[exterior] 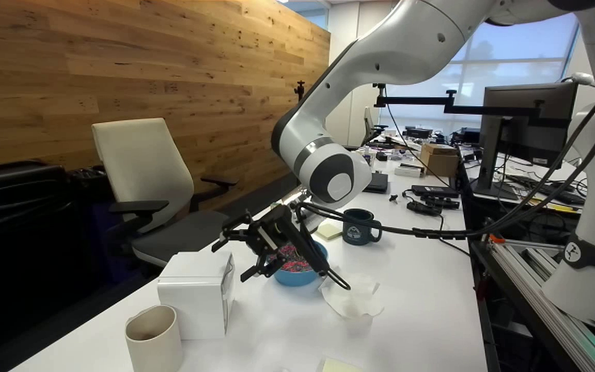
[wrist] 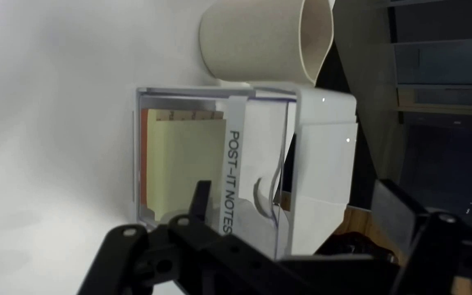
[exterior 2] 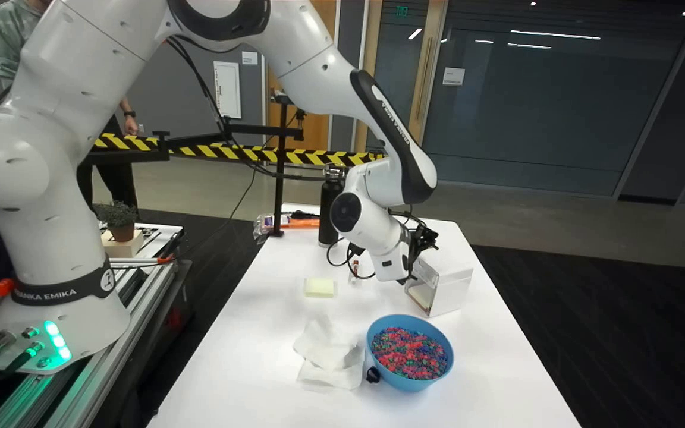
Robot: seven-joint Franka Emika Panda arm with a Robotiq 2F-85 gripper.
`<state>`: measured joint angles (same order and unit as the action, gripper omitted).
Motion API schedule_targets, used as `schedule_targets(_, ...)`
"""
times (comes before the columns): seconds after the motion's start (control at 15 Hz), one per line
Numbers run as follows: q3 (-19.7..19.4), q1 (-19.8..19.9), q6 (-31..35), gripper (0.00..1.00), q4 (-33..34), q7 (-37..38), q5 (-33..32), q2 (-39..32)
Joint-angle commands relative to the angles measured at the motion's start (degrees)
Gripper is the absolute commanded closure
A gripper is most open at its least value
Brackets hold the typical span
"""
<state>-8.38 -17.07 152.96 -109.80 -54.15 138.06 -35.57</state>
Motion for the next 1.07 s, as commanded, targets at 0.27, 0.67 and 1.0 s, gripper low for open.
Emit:
schedule_targets(0.27,-0.8,2.8,-1.6,0.00,-2.6,-0.2,-3.3,1.7)
schedule_targets(0.67,-0.8,3.8,-2.1,0.00,-3.9,-0.4,-5.6,2.1)
schedule_targets(1.0,-0.9,4.4,-2.4,0.00,-5.2,-0.4,-7.1,2.7)
